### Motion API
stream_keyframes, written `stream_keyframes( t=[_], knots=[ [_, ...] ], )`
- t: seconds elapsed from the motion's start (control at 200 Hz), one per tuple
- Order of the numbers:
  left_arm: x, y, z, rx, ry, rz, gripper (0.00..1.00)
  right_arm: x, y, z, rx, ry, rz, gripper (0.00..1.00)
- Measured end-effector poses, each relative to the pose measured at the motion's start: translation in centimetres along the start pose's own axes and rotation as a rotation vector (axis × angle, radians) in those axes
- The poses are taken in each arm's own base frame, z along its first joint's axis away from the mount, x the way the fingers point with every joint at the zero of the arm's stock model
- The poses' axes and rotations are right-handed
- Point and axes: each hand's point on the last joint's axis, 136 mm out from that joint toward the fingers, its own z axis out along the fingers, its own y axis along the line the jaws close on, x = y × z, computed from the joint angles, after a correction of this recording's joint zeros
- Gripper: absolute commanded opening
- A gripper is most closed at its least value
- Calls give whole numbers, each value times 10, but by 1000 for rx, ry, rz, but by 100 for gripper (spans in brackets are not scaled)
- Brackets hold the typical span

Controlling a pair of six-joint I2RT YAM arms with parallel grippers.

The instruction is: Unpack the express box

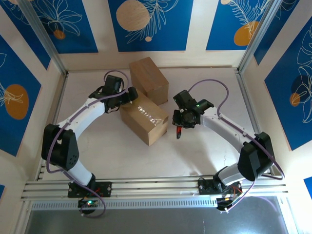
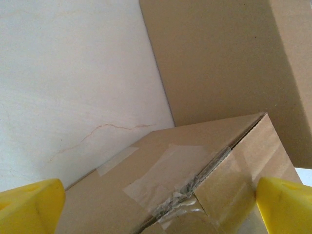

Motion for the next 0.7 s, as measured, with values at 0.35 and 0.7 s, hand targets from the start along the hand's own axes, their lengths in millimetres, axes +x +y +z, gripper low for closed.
stream_keyframes(
  t=[0.35, 0.7],
  knots=[
    [3, 10, -7, -13, -35, 0, 100, -20, 21, 10, -8, -3, -36, 0],
    [5, 16, -13, -30, -51, -1, 100, -6, 19, 14, 26, 21, -43, 0]
  ],
)
